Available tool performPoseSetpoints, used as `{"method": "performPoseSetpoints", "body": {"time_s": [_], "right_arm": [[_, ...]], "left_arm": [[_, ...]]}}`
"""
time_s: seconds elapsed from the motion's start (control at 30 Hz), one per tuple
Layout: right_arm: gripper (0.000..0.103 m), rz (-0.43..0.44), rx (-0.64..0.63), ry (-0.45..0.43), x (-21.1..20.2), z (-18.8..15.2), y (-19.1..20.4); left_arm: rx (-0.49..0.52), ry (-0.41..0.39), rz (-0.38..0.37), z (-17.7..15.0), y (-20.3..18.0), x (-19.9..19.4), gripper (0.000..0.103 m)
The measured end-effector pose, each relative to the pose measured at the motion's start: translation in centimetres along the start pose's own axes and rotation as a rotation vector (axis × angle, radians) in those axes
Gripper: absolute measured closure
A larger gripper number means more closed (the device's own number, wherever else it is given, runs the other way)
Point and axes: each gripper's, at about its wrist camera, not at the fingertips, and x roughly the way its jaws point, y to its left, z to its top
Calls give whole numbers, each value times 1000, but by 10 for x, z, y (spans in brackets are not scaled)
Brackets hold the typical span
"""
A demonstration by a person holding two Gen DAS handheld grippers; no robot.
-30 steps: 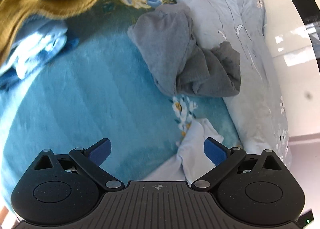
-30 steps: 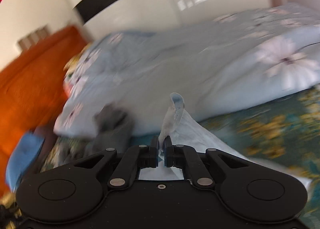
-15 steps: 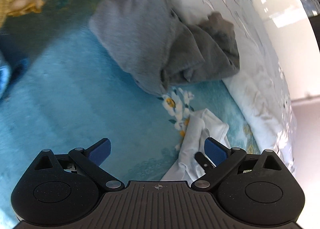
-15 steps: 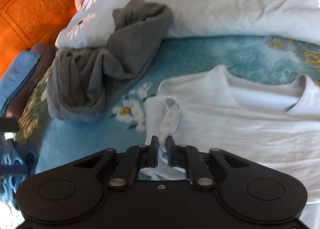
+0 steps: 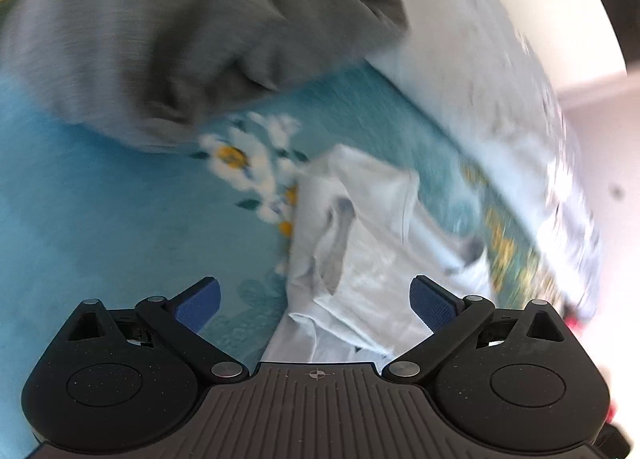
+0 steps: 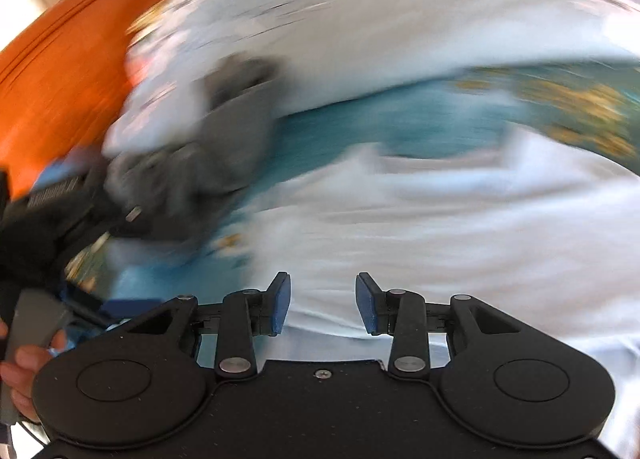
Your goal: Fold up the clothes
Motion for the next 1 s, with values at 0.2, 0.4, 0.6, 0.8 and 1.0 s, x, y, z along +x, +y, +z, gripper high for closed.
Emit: {"method": "performPoseSetpoints", "body": {"time_s": [0.2,0.4,0.6,0.8,1.0], "right_arm": [[64,-295,259,-70,-44,-12,-98],[64,-340,370,-62,-56,-18,-153],[65,-359,398,-60,-45,-14,-167],[66,-374,366,-55,-50,-13,-170],[65,-317,345,-47,-84,-32,-166]], "left_arm": [[193,45,111,-2,-25,50,3],[170,28,206,-6,-15,68,5],[171,-8,295,-7,-13,67,5],[155,-31,290,-17,-19,52,5],[117,-45,182,-65,-8,6,4]]}}
